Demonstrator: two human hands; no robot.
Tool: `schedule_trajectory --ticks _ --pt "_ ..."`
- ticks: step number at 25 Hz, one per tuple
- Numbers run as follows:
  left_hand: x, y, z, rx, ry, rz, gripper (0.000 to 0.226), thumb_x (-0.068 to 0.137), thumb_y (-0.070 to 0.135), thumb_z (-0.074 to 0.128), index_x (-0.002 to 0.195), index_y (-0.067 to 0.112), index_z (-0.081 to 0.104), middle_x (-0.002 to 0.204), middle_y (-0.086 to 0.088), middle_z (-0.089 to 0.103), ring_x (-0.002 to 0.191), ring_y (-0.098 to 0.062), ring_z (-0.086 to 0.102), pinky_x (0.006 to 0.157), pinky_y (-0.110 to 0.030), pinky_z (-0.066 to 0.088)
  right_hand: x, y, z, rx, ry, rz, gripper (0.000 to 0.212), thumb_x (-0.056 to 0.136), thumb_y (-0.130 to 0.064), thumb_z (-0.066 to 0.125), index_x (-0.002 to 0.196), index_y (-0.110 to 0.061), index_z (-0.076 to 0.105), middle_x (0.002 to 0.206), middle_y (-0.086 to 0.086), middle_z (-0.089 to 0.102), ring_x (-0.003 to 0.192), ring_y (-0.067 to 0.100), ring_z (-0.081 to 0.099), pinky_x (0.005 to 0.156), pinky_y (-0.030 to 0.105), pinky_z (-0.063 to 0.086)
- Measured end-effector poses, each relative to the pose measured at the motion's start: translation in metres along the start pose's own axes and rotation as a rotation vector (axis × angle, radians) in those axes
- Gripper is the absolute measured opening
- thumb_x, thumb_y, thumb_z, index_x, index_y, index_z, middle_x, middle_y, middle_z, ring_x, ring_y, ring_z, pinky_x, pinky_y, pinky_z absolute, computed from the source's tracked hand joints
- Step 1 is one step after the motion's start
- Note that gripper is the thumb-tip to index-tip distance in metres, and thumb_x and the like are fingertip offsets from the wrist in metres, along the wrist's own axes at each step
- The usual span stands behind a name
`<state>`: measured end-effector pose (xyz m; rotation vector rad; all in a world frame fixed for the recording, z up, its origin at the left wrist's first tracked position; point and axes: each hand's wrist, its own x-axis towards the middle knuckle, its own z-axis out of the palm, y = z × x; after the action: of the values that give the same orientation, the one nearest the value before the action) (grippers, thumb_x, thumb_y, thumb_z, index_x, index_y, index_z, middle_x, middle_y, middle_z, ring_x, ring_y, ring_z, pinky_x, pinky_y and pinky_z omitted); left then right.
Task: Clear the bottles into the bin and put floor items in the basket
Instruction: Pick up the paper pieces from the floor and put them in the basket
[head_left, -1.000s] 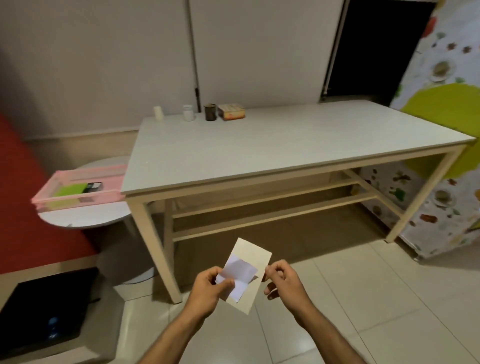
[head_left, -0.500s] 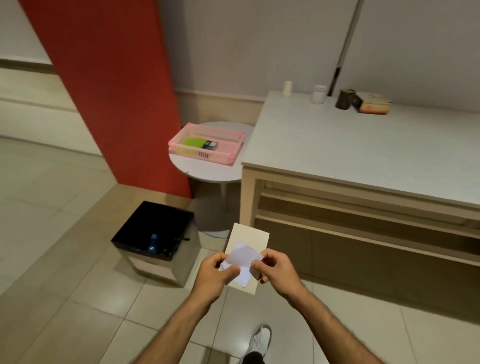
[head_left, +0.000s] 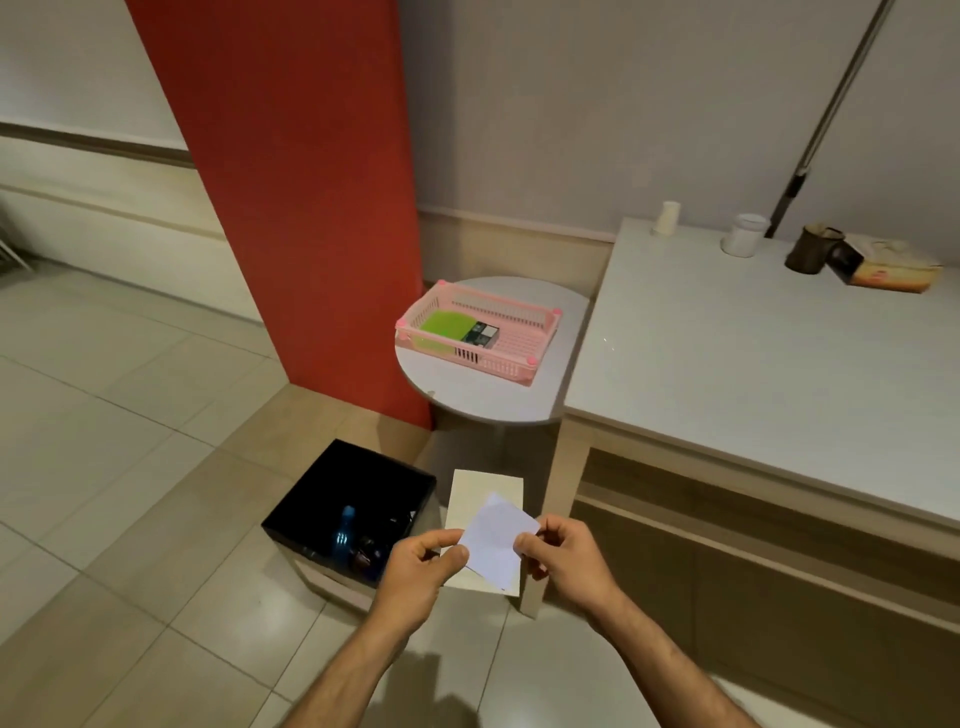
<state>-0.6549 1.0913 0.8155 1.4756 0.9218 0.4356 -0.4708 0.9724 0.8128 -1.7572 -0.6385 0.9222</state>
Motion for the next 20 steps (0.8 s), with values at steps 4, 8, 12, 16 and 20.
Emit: schedule_trajectory --ticks 4,8,12,16,20 --pt "0.044 0.017 -0.036 -0.027 0.057 -0.004 0.03 0.092 0.017 0.071 0.095 0.047 0.077 0.1 0.019 0.075 0.093 0.002 0.069 0.066 -0.019 0.058 0.057 -0.035 0.028 -0.029 -0.044 -0.039 0.015 0.088 -0.016 0.073 0.08 -0.006 0.065 0.073 0.013 0.071 0.064 0.022 0.065 0.062 0.032 0.052" --pt "0.086 0.025 -0.082 -0.035 0.066 -0.022 0.031 0.095 0.007 0.066 0.096 0.035 0.079 0.096 0.02 0.075 0.09 0.004 0.069 0.065 -0.018 0.057 0.102 -0.064 0.062 -0.034 -0.046 -0.056 0.015 0.089 -0.014 0.072 0.083 -0.003 0.064 0.073 0.013 0.07 0.066 0.026 0.065 0.067 0.036 0.055" --pt "0.131 0.03 -0.131 -0.048 0.036 -0.084 0.029 0.095 -0.006 0.059 0.105 0.017 0.074 0.086 0.022 0.074 0.08 0.005 0.07 0.057 -0.019 0.056 0.139 -0.086 0.09 0.001 0.036 -0.023 0.018 0.093 -0.016 0.069 0.09 0.002 0.064 0.082 0.017 0.07 0.073 0.035 0.068 0.076 0.047 0.06" --pt "0.179 0.042 -0.163 -0.036 -0.012 -0.059 0.032 0.095 -0.006 0.057 0.113 0.017 0.069 0.102 0.003 0.073 0.084 0.0 0.072 0.069 -0.025 0.061 0.174 -0.103 0.099 0.018 0.132 -0.02 0.01 0.096 -0.013 0.062 0.096 -0.004 0.068 0.09 0.018 0.07 0.073 0.03 0.068 0.072 0.038 0.059" --pt "0.227 0.054 -0.167 -0.018 -0.083 -0.012 0.043 0.095 -0.007 0.058 0.122 0.026 0.061 0.109 0.005 0.07 0.089 -0.006 0.073 0.07 -0.022 0.058 0.199 -0.101 0.094 0.074 0.241 0.013 0.011 0.096 -0.007 0.057 0.097 -0.007 0.069 0.092 0.016 0.069 0.07 0.021 0.064 0.066 0.029 0.054"
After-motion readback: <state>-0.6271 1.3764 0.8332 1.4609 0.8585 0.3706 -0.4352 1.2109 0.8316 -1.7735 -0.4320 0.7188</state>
